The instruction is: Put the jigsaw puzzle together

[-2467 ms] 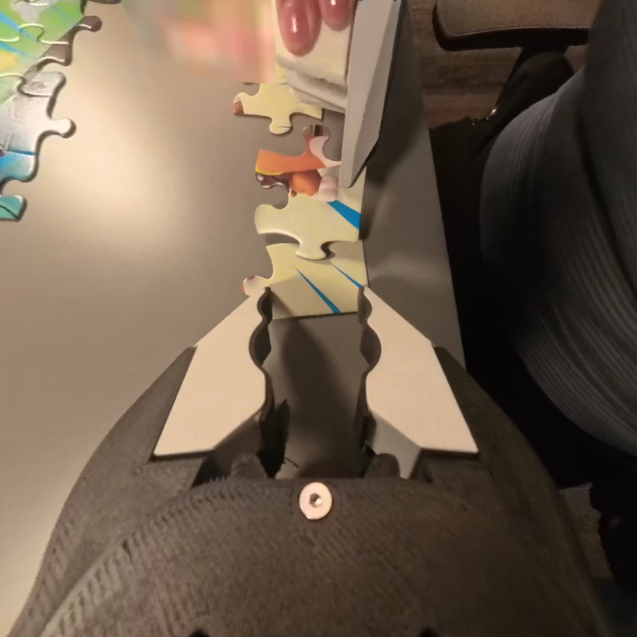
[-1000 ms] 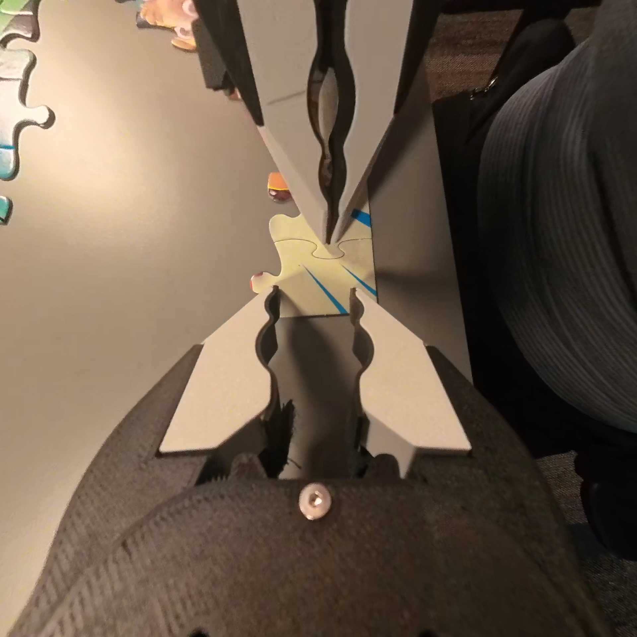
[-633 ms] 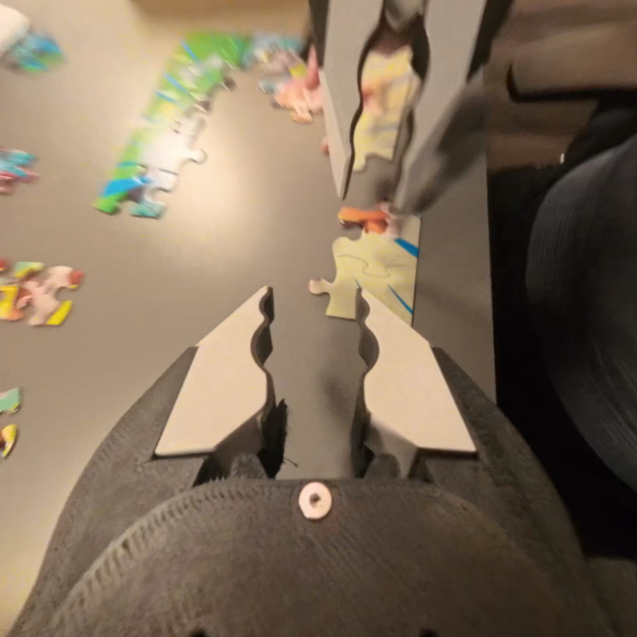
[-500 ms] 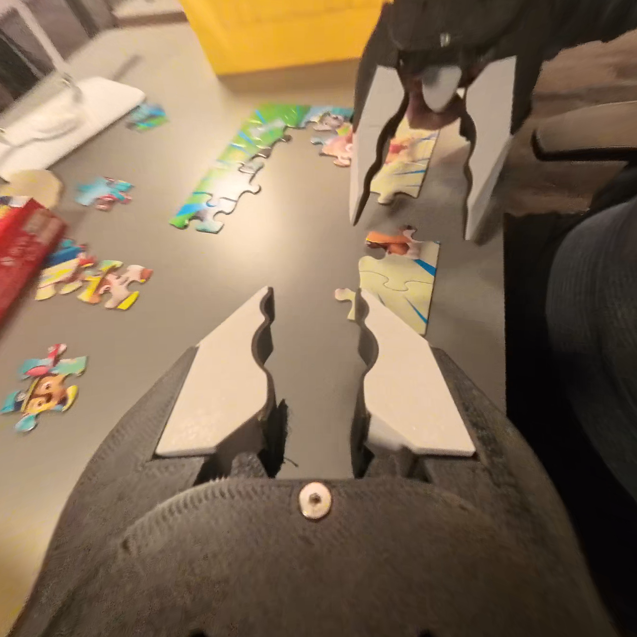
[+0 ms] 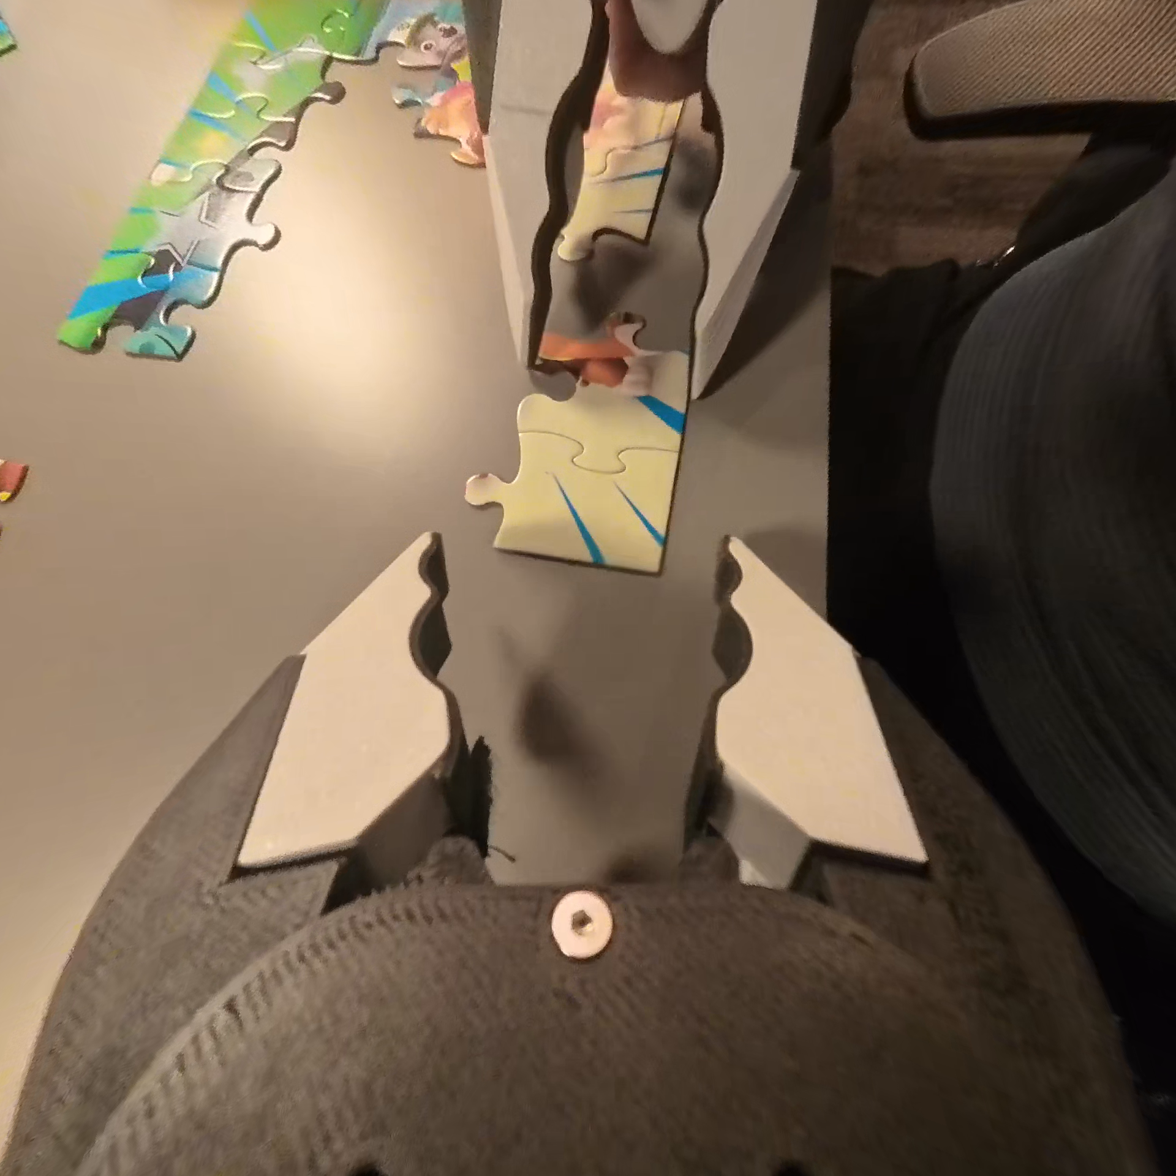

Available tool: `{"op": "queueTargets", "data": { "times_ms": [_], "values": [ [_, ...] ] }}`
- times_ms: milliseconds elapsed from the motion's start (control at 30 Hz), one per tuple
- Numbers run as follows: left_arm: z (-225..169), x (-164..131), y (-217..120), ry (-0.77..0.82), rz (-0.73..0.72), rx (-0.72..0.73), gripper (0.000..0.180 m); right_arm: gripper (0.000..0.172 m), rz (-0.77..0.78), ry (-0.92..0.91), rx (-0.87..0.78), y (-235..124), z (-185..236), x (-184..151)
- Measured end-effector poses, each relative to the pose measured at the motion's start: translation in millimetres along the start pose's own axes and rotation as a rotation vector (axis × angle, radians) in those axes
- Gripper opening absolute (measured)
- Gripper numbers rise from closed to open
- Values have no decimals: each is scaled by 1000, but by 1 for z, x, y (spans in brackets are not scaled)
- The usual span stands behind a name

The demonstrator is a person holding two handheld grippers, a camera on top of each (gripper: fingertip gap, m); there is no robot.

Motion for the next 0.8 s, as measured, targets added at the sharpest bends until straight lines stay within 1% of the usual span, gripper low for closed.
{"op": "queueTargets", "data": {
  "times_ms": [200,467,633,700,767,800],
  "values": [
    [3,-2,-13,-71,-102,-15,82,51,-11,14,-3,6,-5,5],
    [5,-15,-27,-126,-163,2,81,45,-26,-12,25,20,-19,18],
    [10,-18,-35,-146,-223,11,80,43,-21,-42,54,31,-26,30],
    [13,-18,-37,-151,-244,18,79,43,-25,-50,70,36,-29,35],
    [17,-17,-40,-154,-263,28,80,53,-25,-55,104,37,-31,39],
    [19,-17,-41,-154,-272,35,79,55,-48,-55,110,33,-34,41]
  ]
}}
Point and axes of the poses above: each gripper's, where its closed fingertips meet, y out along the fingers, x out of its top, z = x × y across the jaws, the point moved 8 cm from there along -y, back along the fingers, and after that the axes turned 2 degrees about z, right-handed, at the moved point
